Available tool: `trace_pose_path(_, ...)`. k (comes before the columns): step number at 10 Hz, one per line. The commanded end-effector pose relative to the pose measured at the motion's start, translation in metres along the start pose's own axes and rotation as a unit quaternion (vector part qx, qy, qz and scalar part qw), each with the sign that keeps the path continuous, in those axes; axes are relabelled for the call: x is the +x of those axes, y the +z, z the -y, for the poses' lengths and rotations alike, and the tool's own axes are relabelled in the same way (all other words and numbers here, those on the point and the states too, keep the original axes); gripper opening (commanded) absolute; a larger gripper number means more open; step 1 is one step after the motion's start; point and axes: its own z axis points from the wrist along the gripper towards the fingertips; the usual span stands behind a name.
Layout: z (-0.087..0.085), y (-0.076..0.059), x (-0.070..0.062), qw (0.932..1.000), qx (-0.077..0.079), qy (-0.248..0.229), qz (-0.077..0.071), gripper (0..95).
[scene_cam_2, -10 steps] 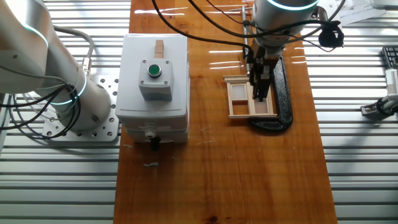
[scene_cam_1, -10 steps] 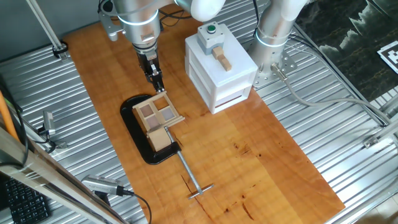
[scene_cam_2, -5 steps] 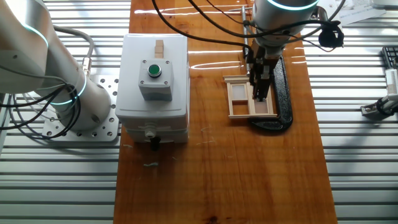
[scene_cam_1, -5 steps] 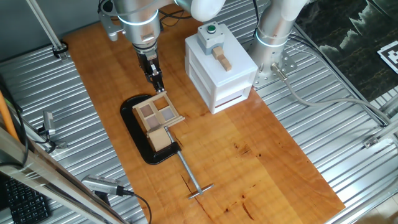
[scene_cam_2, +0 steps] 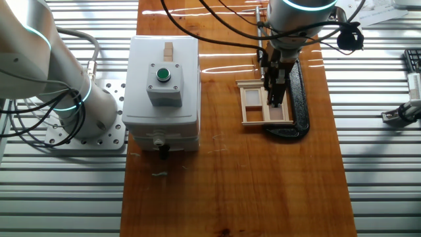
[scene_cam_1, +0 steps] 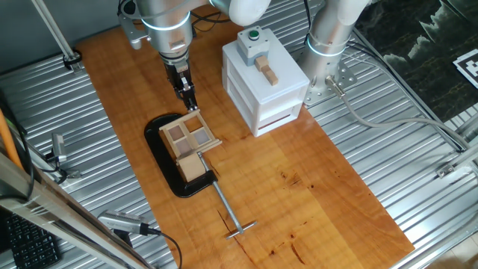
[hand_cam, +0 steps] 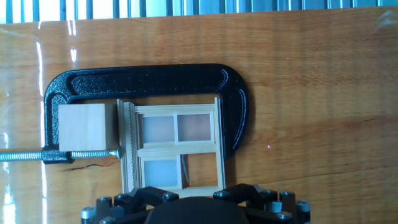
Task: Close a sliding window
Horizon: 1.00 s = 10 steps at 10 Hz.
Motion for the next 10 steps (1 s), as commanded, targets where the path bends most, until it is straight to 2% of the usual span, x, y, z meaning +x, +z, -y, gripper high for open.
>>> trace_pose_path(1, -0.0001, 0.0, 0.0001, 0.9993, -0.027, -0.023, 0.009, 0.0)
trace_pose_path(10, -0.0001, -0.0002, 0.0, 0.9995, -0.022, -0.023, 0.007, 0.0)
